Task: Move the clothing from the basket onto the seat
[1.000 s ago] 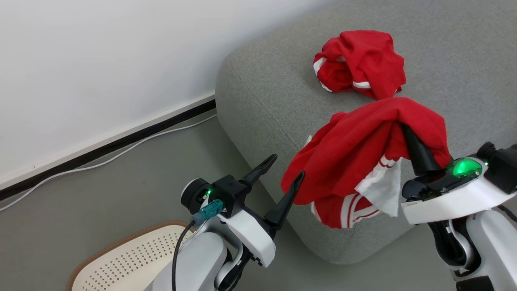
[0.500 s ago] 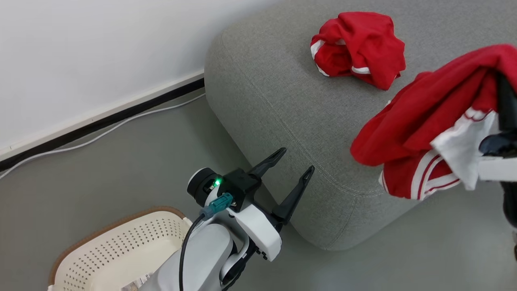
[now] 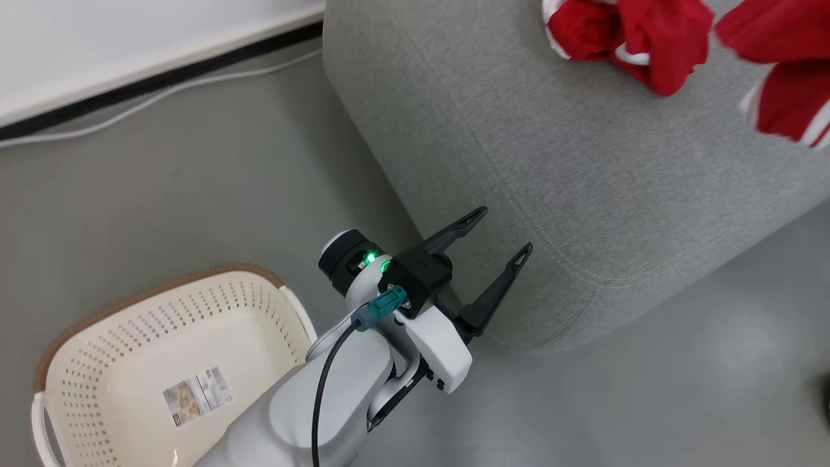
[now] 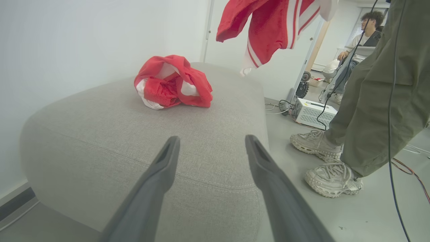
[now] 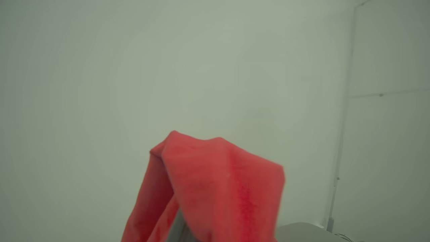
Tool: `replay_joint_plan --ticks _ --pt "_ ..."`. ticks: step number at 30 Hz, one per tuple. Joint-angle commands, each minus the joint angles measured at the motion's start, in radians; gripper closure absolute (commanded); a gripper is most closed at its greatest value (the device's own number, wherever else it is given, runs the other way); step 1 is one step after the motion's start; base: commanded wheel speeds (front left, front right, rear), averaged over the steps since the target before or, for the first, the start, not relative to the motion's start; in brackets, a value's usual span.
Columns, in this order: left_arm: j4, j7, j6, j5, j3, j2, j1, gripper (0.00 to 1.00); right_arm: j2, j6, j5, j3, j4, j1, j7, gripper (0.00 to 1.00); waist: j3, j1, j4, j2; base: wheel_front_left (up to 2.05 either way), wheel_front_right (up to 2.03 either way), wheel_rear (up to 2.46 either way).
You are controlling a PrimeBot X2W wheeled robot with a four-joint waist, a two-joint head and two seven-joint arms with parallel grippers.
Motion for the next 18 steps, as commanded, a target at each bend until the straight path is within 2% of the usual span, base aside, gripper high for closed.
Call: replay_joint_plan --ticks 1,10,15,18 --pt "-0.021 -0.006 0.009 -0.01 0.019 -0.002 -0.041 0.0 -0.04 0.003 -0.012 -0.001 -0.011 -0.021 -0.006 1.0 0.043 0.0 0.025 0.0 0.0 0.0 0.0" --pt "0.0 -0.006 0.041 -0.042 -0.057 -0.002 -0.121 0.0 -0.145 0.003 -0.071 -0.065 0.185 -0.213 -0.006 1.0 0.163 0.0 0.093 0.0 0.0 0.0 0.0" --pt "-0.005 -0.006 0.057 -0.064 -0.098 -0.002 -0.15 0.0 -0.181 0.003 -0.123 -0.09 0.299 -0.327 -0.006 1.0 0.213 0.0 0.142 0.0 0.0 0.0 0.0" --pt "-0.019 -0.006 0.067 -0.089 -0.132 -0.002 -0.16 0.0 -0.229 0.003 -0.163 -0.114 0.426 -0.409 -0.006 1.0 0.236 0.0 0.196 0.0 0.0 0.0 0.0"
